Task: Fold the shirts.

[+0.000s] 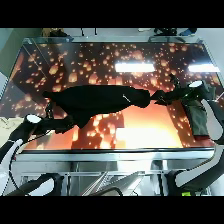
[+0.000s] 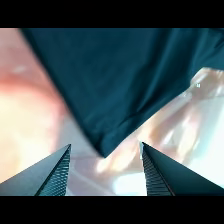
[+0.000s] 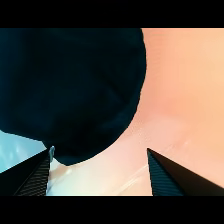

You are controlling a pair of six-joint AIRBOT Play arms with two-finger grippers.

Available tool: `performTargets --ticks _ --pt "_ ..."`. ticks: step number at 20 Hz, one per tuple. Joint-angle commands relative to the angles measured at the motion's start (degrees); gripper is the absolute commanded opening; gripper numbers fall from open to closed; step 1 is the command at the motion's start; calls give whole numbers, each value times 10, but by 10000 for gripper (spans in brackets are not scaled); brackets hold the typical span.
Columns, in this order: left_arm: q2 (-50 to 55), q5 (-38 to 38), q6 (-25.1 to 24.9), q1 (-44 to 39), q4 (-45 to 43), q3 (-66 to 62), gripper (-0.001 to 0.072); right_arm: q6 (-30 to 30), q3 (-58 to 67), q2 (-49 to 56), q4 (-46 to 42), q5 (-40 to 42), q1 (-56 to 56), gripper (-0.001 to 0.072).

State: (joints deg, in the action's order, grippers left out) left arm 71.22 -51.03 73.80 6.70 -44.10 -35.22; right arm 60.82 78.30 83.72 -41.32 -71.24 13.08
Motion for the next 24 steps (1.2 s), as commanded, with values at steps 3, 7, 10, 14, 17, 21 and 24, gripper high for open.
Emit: performTargets --ticks 3,7,10,14,17,21,24 --pt "0 12 -2 25 -9 0 480 2 -4 34 16 -3 -44 655" --pt "2 114 1 -53 -7 -1 480 0 -3 52 20 25 -84 654" --pt "43 135 13 -88 -7 -19 479 -10 -3 51 49 24 -86 653" --pt "106 77 12 -90 -11 -78 232 -11 -3 51 50 15 -86 411" --pt "125 56 10 -90 -14 -115 15 -11 -3 51 50 15 -83 288" --pt "108 12 6 -71 -14 -169 13 -17 -2 31 50 -17 -68 32" --pt "30 -52 2 -45 -12 -235 13 -21 26 -36 54 -63 -34 32"
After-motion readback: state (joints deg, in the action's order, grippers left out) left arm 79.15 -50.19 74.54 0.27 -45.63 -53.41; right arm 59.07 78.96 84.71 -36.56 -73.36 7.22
